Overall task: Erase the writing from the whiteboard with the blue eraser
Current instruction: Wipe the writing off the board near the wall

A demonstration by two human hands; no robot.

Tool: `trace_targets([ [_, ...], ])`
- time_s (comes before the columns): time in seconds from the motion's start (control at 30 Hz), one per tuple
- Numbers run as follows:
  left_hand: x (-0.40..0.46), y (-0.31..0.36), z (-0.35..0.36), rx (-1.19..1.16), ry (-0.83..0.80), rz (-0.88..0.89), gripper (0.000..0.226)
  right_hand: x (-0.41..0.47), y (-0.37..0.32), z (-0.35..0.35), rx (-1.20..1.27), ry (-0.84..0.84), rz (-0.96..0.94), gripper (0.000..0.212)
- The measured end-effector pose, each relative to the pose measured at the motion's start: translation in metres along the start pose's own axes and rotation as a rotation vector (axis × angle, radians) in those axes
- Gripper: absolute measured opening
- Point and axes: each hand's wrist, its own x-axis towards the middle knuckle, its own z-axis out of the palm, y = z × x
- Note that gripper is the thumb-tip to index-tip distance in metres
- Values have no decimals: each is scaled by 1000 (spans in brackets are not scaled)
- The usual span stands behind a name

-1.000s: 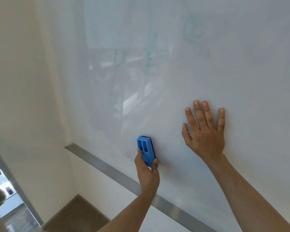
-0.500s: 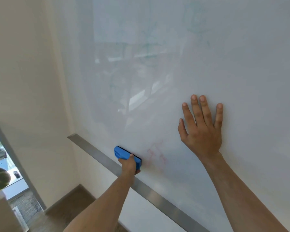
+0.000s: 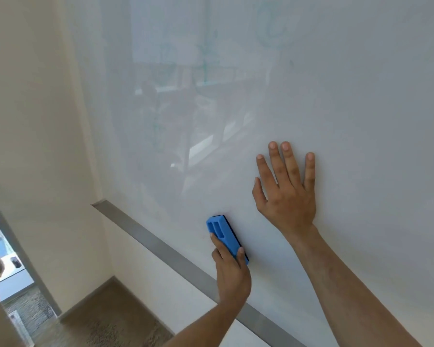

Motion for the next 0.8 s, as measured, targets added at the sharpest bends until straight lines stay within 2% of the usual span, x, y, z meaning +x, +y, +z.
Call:
trace_targets([
  [0.07, 18, -8, -12, 3, 37, -18, 78, -1, 0, 2, 7, 7, 5, 46],
  [0.17, 62, -12, -36, -64, 141, -198, 75, -1, -1, 3, 21, 13, 14, 45],
  [0.23, 77, -10, -47, -75, 186, -227, 74, -2, -2, 3, 21, 7, 12, 45],
  [0.33, 60, 5, -41, -6, 191, -39, 77, -2, -3, 4, 3, 11, 11, 45],
  [0.47, 9, 23, 3, 124, 95, 231, 87, 0, -2, 3, -3, 15, -3, 46],
  [0.57, -6, 15, 7, 306, 64, 396, 95, 0, 0, 2, -23, -6, -23, 46],
  [0.63, 6, -4, -1, 472, 109, 576, 94, 0, 0, 1, -14, -11, -19, 45],
  [0.67, 14, -11, -6, 528, 123, 611, 92, 0, 0, 1, -8, -10, -15, 45],
  [0.73, 28, -13, -15, 500, 116, 474, 86, 0, 0, 1, 5, -7, -5, 45],
  [0.8, 44, -9, -19, 302, 179, 181, 82, 0, -1, 1, 18, 1, 9, 44],
])
